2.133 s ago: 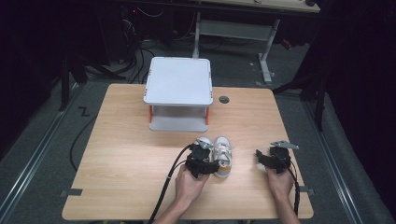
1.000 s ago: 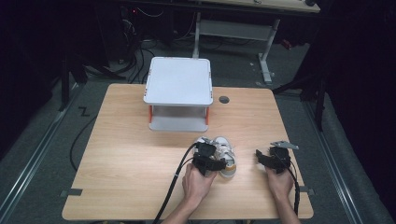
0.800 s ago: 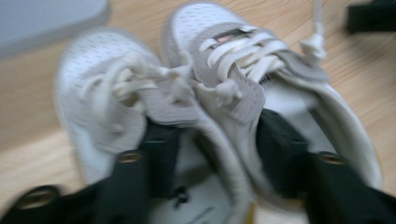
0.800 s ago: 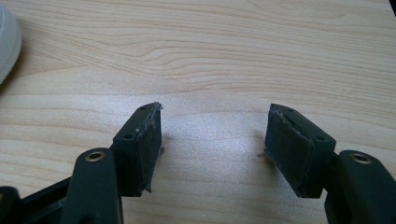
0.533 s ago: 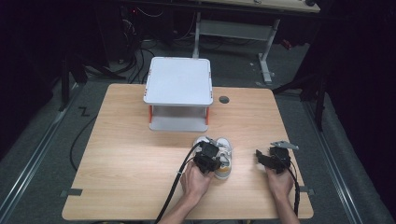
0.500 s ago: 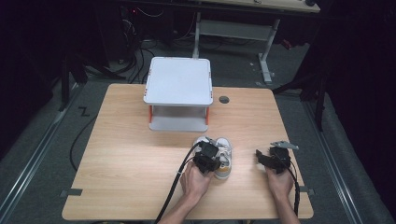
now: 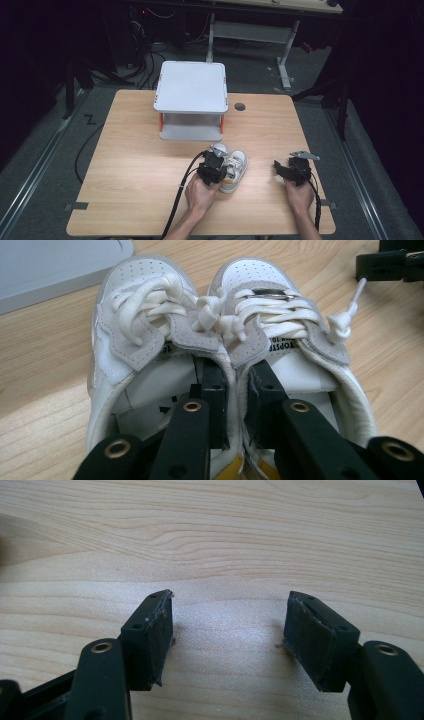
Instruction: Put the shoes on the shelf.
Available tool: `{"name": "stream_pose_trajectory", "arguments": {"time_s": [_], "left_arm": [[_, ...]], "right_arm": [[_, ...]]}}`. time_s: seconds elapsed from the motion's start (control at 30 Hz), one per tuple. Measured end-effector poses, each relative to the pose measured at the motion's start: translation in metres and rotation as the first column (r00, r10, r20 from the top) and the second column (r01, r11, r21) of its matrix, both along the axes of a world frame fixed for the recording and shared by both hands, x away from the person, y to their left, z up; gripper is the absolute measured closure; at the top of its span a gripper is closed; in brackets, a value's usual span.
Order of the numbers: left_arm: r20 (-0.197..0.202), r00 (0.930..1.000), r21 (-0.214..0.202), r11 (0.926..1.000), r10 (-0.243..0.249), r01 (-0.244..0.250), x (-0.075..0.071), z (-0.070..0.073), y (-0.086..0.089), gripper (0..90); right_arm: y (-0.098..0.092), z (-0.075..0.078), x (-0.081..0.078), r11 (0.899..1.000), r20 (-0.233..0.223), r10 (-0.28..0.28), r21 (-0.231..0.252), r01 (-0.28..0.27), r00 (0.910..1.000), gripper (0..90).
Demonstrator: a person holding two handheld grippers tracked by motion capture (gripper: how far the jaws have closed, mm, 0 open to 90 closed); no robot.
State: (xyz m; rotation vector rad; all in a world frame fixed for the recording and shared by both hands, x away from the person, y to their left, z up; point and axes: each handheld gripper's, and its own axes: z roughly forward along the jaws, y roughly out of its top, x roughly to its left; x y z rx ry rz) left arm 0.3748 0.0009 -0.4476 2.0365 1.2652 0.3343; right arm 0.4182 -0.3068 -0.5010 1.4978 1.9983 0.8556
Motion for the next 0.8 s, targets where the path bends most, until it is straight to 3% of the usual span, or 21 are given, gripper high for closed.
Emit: {"name": "stream_pose_trajectory", "arguments": {"time_s": [0.27, 0.43, 0.8], "left_arm": [[0.050, 0.9987, -0.014, 0.9999, -0.003, 0.003, -0.001, 0.015, 0.023, 80.3], [0.068, 0.9973, -0.022, 0.9994, 0.029, -0.027, 0.003, 0.023, 0.043, 80.4], [0.096, 0.9874, 0.027, 0.9913, 0.125, -0.128, 0.034, 0.028, 0.070, 80.3]], "right_arm": [[0.000, 0.000, 0.000, 1.000, 0.000, 0.000, 0.000, 0.000, 1.0000, 36.3], [0.000, 0.000, 0.000, 1.000, 0.000, 0.000, 0.000, 0.000, 1.0000, 36.2], [0.000, 0.000, 0.000, 1.000, -0.001, 0.001, 0.001, -0.001, 1.0000, 36.1]]}}
